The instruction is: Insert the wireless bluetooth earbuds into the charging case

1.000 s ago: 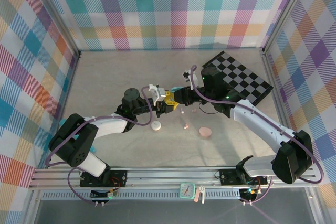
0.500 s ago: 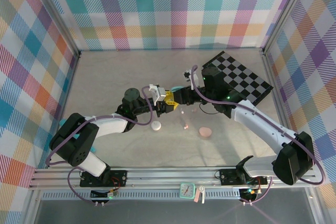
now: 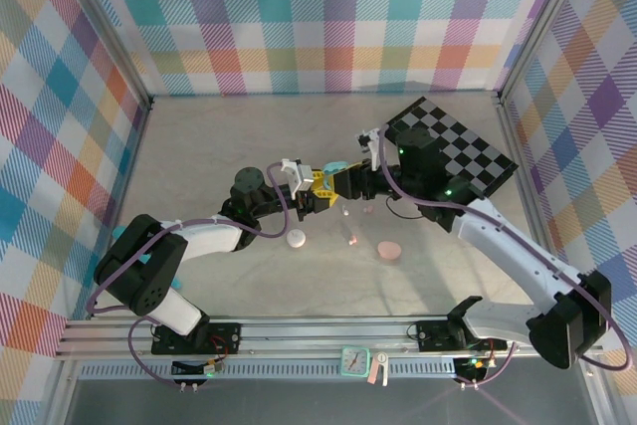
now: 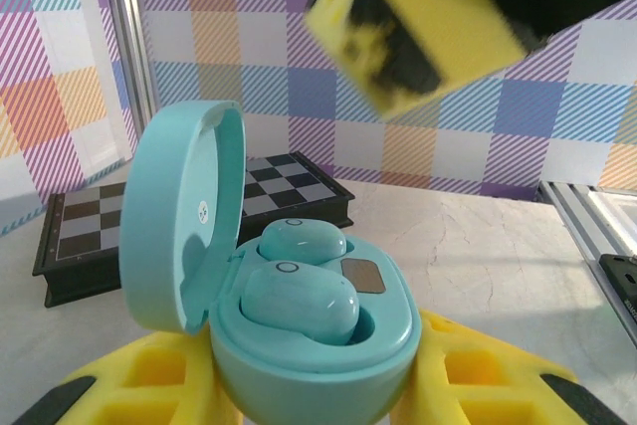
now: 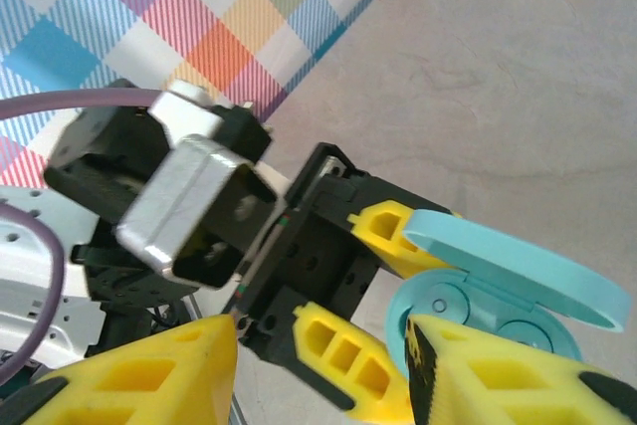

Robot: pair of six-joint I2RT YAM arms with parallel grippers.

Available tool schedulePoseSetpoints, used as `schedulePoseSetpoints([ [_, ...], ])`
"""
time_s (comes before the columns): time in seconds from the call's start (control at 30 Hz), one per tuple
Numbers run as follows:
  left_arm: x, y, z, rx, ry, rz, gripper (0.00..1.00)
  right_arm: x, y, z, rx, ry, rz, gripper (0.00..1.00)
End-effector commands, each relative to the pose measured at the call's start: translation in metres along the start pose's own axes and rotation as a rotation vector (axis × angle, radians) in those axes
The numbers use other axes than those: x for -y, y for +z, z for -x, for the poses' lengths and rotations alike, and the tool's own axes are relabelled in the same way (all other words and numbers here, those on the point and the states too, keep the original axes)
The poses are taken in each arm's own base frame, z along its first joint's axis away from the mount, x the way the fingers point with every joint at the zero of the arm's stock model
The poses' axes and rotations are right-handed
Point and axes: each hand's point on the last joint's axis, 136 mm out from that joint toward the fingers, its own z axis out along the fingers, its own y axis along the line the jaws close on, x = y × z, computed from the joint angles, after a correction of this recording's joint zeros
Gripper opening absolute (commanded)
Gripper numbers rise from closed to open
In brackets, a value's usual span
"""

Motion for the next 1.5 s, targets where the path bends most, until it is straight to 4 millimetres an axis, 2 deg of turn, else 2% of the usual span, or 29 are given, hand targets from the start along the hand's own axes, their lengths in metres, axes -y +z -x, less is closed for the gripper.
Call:
schedulePoseSetpoints([
  [0.0, 0.003, 0.003, 0.013, 0.023, 0.063, -0.021, 0.33, -0.006, -0.016, 0.009, 0.047, -0.054, -0.019, 0.49],
  [0.1, 0.005, 0.001, 0.009, -0.006, 0.076, -0.025, 0.33, 0.004, -0.020, 0.020, 0.077, -0.031, -0.091, 0.49],
  [0.2, 0.007, 0.000, 0.009, -0.019, 0.085, -0.029, 0.33, 0.021, -0.014, 0.024, 0.018, 0.010, -0.179, 0.47],
  [0.4, 0.005, 0.001, 0.020, -0.012, 0.096, -0.026, 0.33, 0.044, 0.012, 0.024, -0.095, 0.035, -0.244, 0.43],
  [0.57, 0.002, 0.003, 0.030, -0.008, 0.099, -0.019, 0.33, 0.052, 0.017, 0.015, -0.158, 0.041, -0.271, 0.40],
  [0.77, -0.010, 0.006, 0.032, -0.011, 0.085, 0.017, 0.33, 0.047, 0.001, 0.000, -0.187, 0.035, -0.277, 0.38],
  [0.87, -0.011, 0.008, 0.038, -0.003, 0.085, 0.020, 0.33, 0.040, -0.014, 0.006, -0.135, 0.044, -0.279, 0.40],
  [0.97, -0.012, 0.008, 0.048, 0.008, 0.089, 0.023, 0.33, 0.035, -0.030, 0.018, -0.039, 0.134, -0.244, 0.50],
  [1.07, -0.013, 0.009, 0.057, 0.023, 0.081, 0.023, 0.33, 0.028, -0.040, 0.027, 0.039, 0.285, -0.137, 0.62],
  [1.1, -0.013, 0.009, 0.062, 0.031, 0.078, 0.019, 0.33, 0.026, -0.041, 0.027, 0.058, 0.349, -0.081, 0.66],
  [1.2, -0.012, 0.010, 0.072, 0.057, 0.070, 0.011, 0.33, 0.015, -0.039, 0.030, 0.096, 0.508, 0.085, 0.71],
  [1.37, -0.007, 0.009, 0.094, 0.106, 0.062, -0.015, 0.33, 0.010, -0.031, 0.030, 0.125, 0.712, 0.236, 0.70],
  [1.47, -0.002, 0.009, 0.101, 0.121, 0.058, -0.032, 0.33, 0.007, -0.029, 0.031, 0.138, 0.738, 0.269, 0.69],
])
